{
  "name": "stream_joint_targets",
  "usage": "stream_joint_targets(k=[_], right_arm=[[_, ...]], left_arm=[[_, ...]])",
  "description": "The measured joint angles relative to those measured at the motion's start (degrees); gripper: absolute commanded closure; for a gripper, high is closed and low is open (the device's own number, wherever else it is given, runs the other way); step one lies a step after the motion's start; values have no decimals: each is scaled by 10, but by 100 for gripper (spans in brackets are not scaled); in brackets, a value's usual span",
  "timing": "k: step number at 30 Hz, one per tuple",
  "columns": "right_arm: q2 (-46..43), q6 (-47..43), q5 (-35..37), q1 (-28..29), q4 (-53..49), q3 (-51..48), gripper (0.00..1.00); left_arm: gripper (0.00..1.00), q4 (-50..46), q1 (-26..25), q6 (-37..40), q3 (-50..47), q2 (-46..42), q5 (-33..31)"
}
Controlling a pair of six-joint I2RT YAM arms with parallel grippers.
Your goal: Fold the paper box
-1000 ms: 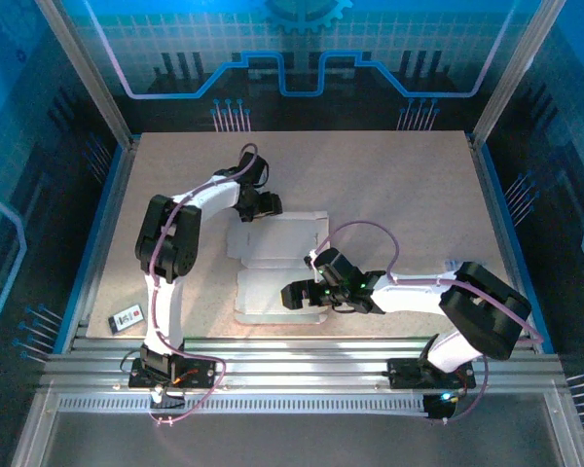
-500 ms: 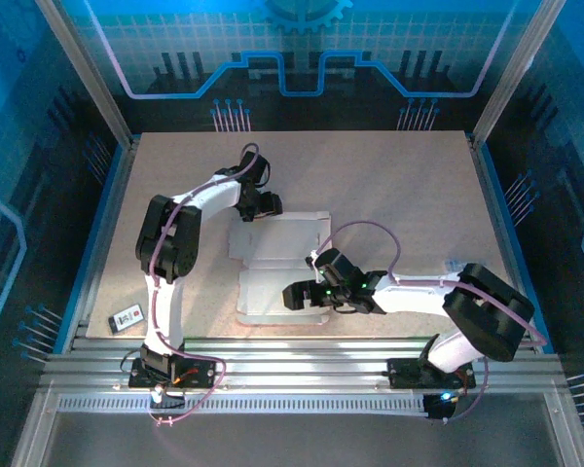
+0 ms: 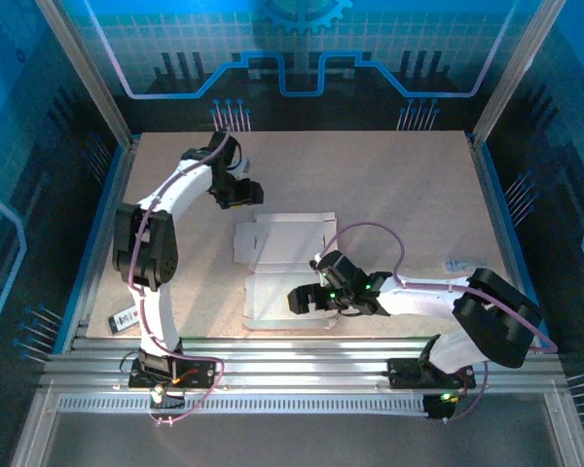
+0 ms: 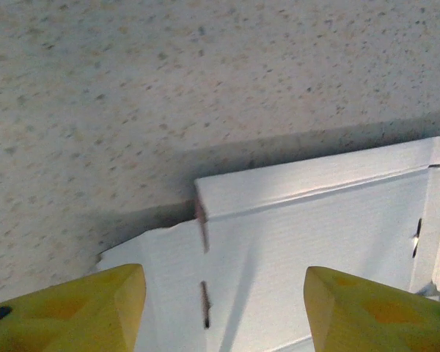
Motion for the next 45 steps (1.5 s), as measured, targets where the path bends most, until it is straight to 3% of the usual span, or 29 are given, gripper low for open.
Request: stream_joint_targets(k=[7,22,28,36,45], right_arm=[[0,-2,0,0,0,0,1],[0,-2,0,0,-1,0,1],[0,-3,0,0,-1,0,1],[2,-7,0,0,-2,1,1],[4,-7,0,0,-6,3,1]], left_arm=[[45,-80,46,62,12,8,44],[61,-135,47,104,44,122,78],[59,-135,47,104,44,122,72],[57,-133,47,103,44,122,10],[61,-136,47,104,49,125,50]])
